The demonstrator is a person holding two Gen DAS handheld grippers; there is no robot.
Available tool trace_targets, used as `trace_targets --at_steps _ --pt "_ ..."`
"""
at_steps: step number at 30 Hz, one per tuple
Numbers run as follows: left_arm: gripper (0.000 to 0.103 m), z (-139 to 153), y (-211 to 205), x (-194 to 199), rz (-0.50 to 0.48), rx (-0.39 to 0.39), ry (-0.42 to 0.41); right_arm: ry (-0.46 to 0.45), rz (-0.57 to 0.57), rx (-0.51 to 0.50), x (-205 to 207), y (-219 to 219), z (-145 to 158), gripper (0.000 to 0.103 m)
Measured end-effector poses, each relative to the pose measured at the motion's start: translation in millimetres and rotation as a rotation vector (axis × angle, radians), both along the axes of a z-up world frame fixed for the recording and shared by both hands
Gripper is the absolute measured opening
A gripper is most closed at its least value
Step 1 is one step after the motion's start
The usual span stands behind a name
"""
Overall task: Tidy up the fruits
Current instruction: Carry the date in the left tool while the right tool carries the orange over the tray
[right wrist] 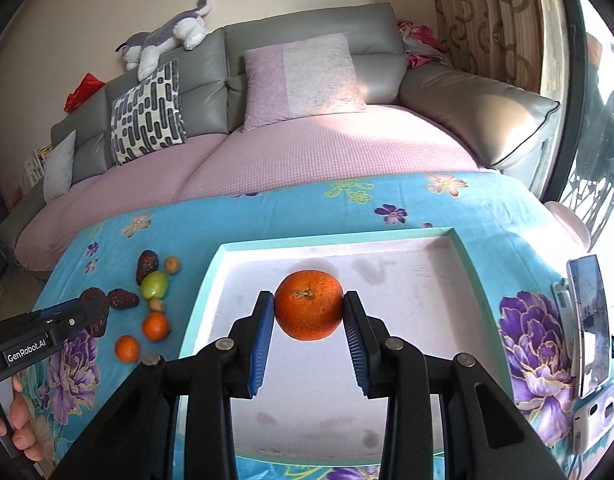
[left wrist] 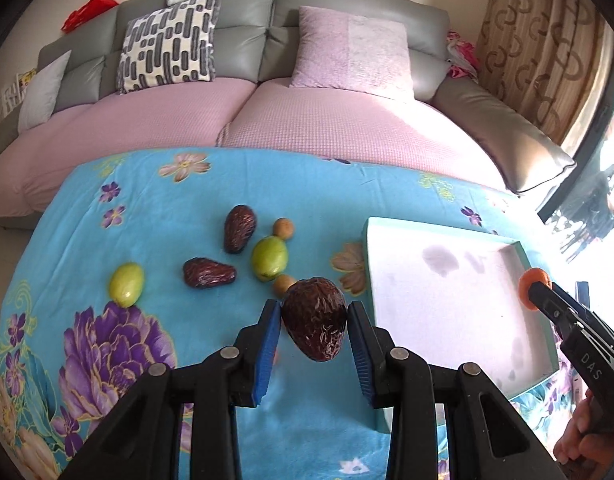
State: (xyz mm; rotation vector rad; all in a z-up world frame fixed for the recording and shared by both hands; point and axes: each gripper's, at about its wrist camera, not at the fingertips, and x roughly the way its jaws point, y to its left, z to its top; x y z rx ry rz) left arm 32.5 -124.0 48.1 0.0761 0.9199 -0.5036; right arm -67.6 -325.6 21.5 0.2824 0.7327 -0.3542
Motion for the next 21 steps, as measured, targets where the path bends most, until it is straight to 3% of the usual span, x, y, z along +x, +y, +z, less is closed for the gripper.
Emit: trace_targets --at_steps 10,21 --pt "0.037 -12.1 -84.0 -27.4 -0.219 0.047 -0.017 0.067 -0.247 -0.028 -36.9 -69.6 -6.4 0.037" --pt "0.037 -46.8 -124.3 -45.9 -0.324 0.124 0.001 0.139 -0.271 0.028 -41.5 -88.2 -26.7 0.037"
